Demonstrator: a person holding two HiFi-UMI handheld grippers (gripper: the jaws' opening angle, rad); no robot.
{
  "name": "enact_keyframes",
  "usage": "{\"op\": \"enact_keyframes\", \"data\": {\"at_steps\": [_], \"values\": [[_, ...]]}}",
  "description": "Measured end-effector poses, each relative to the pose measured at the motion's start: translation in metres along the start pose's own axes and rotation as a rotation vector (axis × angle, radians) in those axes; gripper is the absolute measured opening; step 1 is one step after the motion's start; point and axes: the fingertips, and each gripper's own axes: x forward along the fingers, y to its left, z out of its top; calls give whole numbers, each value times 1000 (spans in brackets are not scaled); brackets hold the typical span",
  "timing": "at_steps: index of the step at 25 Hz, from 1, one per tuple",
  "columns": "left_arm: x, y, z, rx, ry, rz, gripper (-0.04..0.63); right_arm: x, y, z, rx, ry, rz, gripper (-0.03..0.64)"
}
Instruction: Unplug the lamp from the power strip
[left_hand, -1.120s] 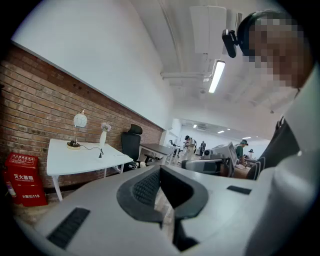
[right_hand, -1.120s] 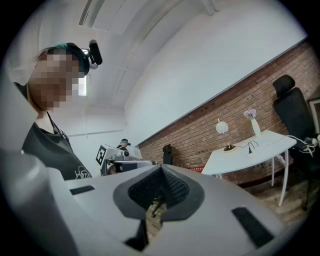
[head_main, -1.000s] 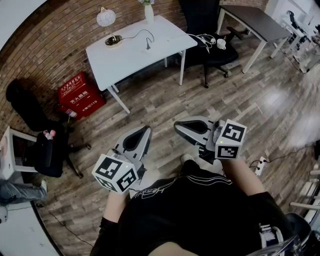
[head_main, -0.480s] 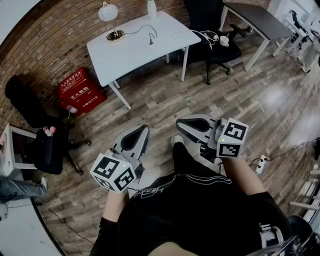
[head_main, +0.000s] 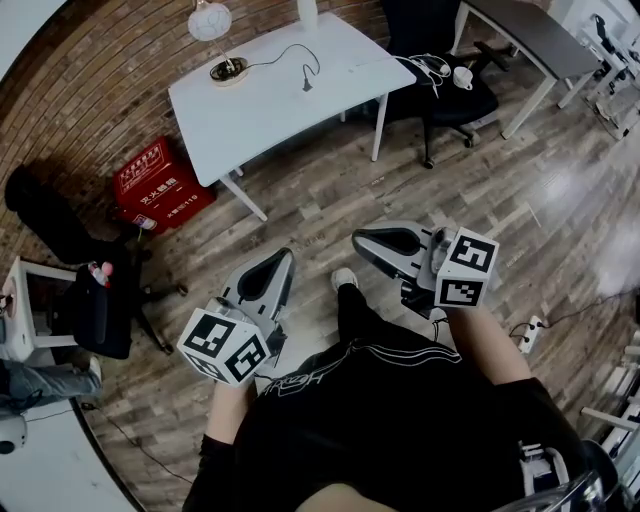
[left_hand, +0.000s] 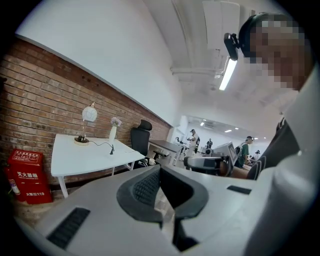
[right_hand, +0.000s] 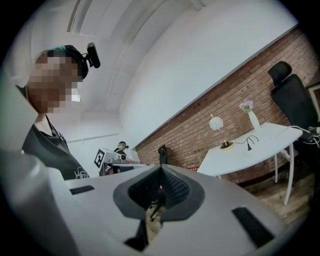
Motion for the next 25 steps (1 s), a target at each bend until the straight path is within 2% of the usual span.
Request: {"op": "enact_keyframes", "data": {"at_steps": [7, 13, 17, 25], "values": [[98, 79, 33, -23, 54, -13, 3, 34, -115, 39, 45, -8, -22, -3], [187, 132, 76, -19, 87, -41, 3, 55, -206, 81, 43, -11, -47, -3], [221, 157, 98, -12, 87, -52, 3, 67, -245, 101, 29, -3, -62, -3], [260, 199, 105, -36, 90, -81, 3, 86, -292, 117, -6, 3, -120, -3]]}}
